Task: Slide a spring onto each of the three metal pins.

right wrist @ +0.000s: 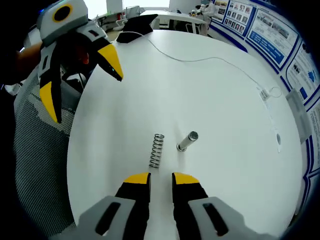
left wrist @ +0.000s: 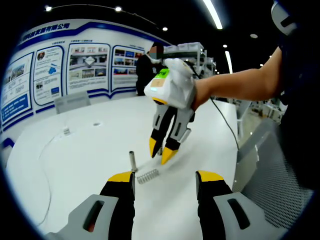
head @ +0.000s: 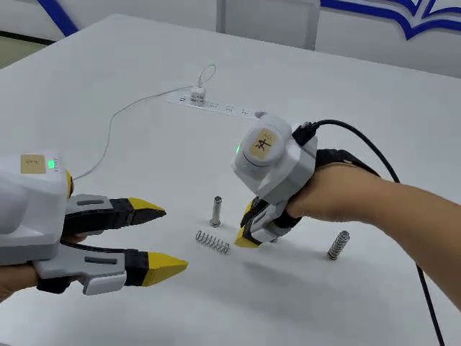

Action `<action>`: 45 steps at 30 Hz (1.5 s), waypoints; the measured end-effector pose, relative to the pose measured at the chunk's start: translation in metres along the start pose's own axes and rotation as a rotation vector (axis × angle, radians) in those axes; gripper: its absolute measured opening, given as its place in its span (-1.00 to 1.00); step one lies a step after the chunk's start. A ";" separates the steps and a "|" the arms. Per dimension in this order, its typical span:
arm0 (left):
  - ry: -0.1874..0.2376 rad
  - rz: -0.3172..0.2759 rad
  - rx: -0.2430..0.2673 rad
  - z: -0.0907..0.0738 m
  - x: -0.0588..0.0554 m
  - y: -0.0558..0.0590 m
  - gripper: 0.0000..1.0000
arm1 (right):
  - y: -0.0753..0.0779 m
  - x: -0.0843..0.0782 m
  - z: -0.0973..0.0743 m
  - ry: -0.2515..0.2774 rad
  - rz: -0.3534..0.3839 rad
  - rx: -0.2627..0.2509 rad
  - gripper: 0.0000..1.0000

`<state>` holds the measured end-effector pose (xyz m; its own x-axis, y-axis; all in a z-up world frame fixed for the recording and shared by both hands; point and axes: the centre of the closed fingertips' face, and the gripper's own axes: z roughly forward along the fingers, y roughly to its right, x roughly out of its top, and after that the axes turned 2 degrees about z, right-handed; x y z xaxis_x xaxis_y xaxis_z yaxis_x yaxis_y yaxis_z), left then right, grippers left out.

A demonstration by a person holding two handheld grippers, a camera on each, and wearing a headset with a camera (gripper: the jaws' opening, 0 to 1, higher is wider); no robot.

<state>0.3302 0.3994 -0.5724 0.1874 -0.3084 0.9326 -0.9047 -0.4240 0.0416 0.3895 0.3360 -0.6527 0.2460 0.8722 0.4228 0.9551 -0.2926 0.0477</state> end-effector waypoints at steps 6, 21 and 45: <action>-0.001 0.000 -0.002 0.002 0.000 0.001 0.00 | -0.005 0.002 0.012 0.004 0.023 0.010 -0.65; -0.003 -0.005 -0.001 0.001 -0.003 0.000 -0.01 | -0.008 0.004 0.030 -0.011 0.085 0.014 -0.70; -0.061 0.025 -0.047 0.009 -0.012 0.004 -0.04 | -0.020 -0.006 0.016 -0.047 0.040 0.047 -0.78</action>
<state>0.3279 0.3935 -0.5869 0.1866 -0.3704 0.9099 -0.9260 -0.3757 0.0370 0.3720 0.3428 -0.6702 0.2909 0.8778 0.3805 0.9506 -0.3102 -0.0112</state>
